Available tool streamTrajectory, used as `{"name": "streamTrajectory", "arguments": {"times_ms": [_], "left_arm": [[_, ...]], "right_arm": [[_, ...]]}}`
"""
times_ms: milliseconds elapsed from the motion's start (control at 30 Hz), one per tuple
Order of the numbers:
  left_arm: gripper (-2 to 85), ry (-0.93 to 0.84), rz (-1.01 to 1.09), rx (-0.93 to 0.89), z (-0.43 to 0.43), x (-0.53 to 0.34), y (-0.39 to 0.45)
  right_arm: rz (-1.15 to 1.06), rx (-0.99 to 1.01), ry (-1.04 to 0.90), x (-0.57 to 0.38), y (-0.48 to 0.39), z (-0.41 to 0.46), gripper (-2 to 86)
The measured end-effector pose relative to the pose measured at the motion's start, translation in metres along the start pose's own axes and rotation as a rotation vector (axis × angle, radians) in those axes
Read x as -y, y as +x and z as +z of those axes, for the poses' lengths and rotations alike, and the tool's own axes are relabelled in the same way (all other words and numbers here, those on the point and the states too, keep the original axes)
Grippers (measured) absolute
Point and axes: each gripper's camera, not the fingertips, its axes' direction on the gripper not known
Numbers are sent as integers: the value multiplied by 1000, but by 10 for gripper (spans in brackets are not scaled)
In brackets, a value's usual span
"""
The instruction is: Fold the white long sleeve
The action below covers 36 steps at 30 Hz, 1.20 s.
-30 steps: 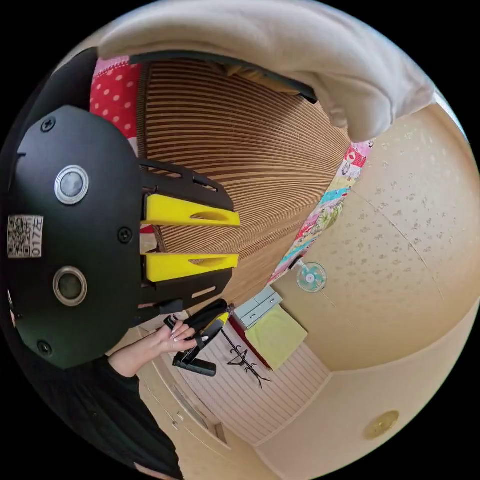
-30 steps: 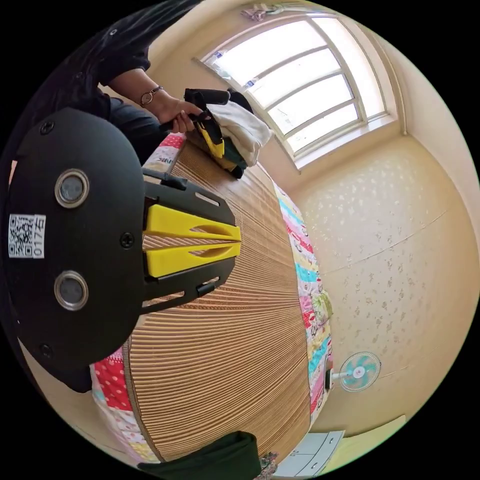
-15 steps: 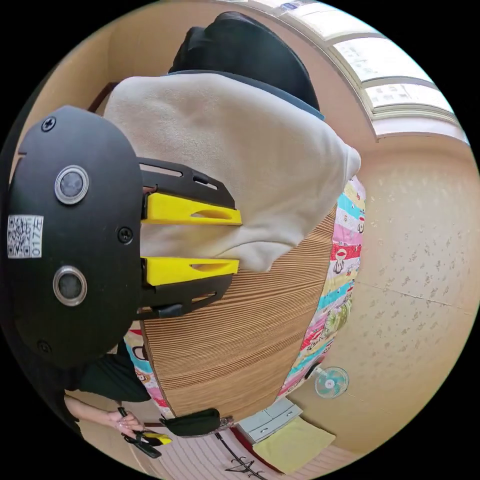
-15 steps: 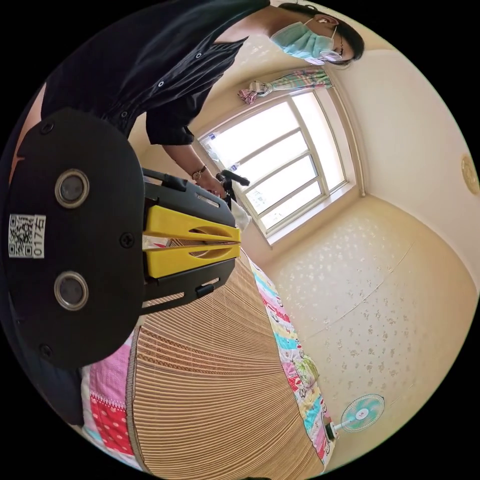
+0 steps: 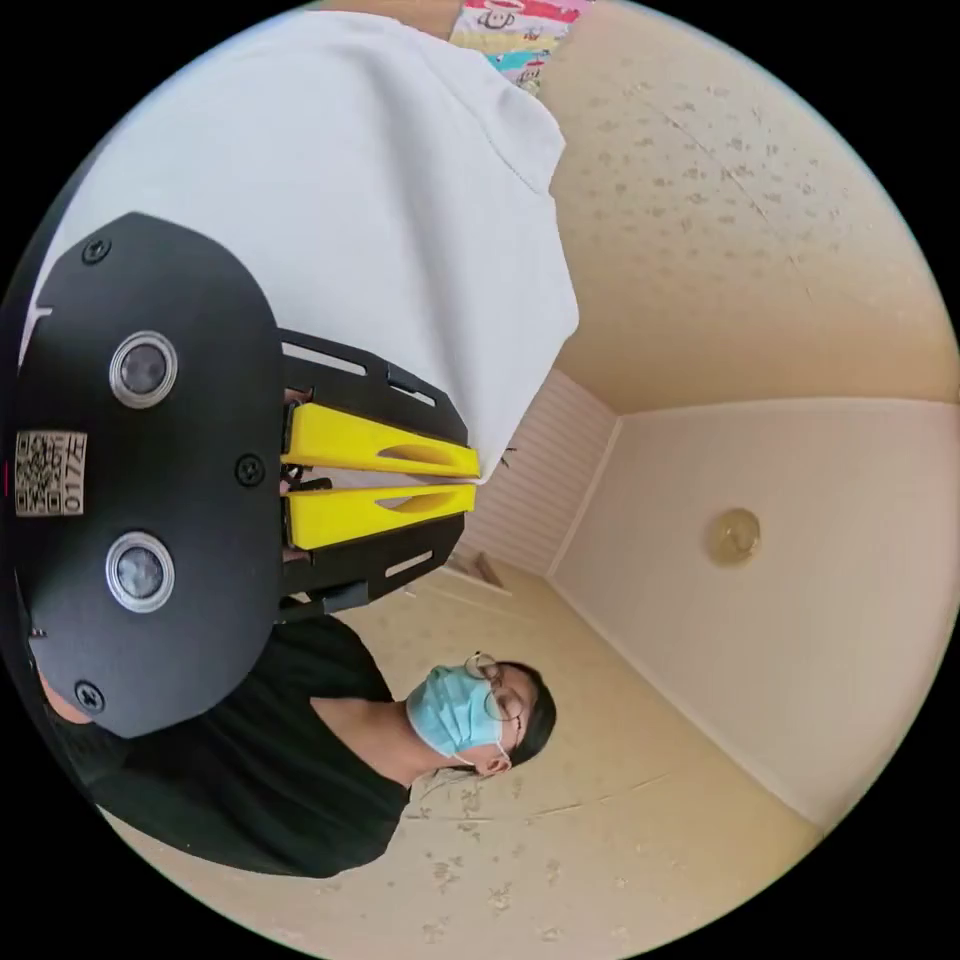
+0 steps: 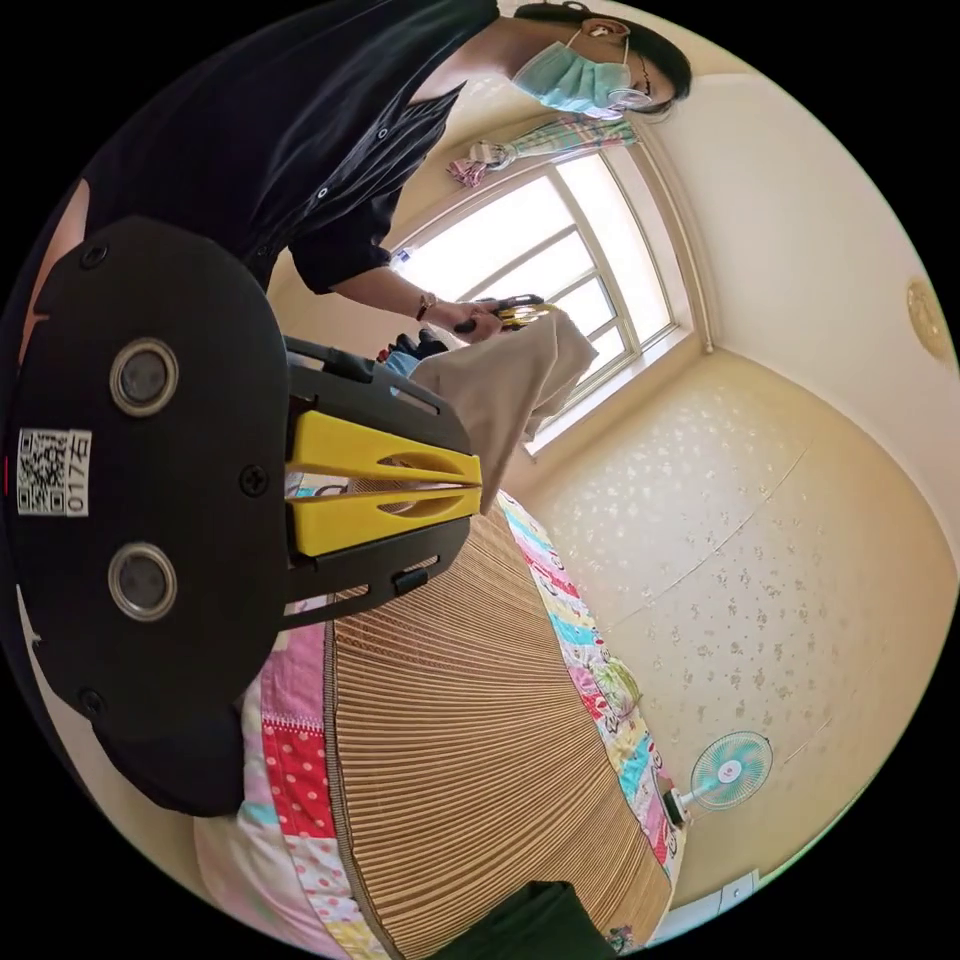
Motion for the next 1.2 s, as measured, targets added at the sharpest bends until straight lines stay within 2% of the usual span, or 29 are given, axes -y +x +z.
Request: {"name": "streamTrajectory", "arguments": {"times_ms": [67, 167, 233, 267, 400, 567, 667, 733, 800, 900, 967, 1100, 1200], "left_arm": [[-8, -115, -43, 20, 32, -25, -6], [-8, -248, -208, 209, 66, -102, -30], [-9, -326, -496, 329, 72, -179, -67], [-9, -340, -540, 332, 73, -197, -72], [-7, -483, -616, 364, 95, -259, -70], [27, -564, -626, 437, 106, -263, -72], [94, -424, -798, 376, 65, -270, -106], [144, -155, -982, 293, 8, -289, -136], [160, -38, -1024, 341, -25, -292, -144], [170, -118, -1031, 501, -42, -275, -149], [181, -192, -1049, 534, -37, -267, -157], [172, -147, -1170, 404, -39, -279, -192], [94, -192, -1241, 300, -30, -296, -207]], "right_arm": [[10, 14, -15, 3, 3, 5, 25], [55, 63, -65, 1, 15, 20, 44], [139, 96, -156, -7, 36, 42, 67], [157, 117, -183, -9, 42, 49, 75], [323, 249, -356, -25, 76, 99, 108], [221, 183, -493, -21, 54, 146, 105], [159, 128, -542, -15, 45, 160, 58], [167, 131, -562, -15, 48, 164, 31], [162, 129, -576, -17, 48, 164, 23], [122, 147, -576, -18, 41, 157, 14], [82, 171, -575, -19, 35, 152, 12], [29, 262, -624, -27, 27, 151, 9], [20, 308, -602, -30, 21, 146, 7]]}}
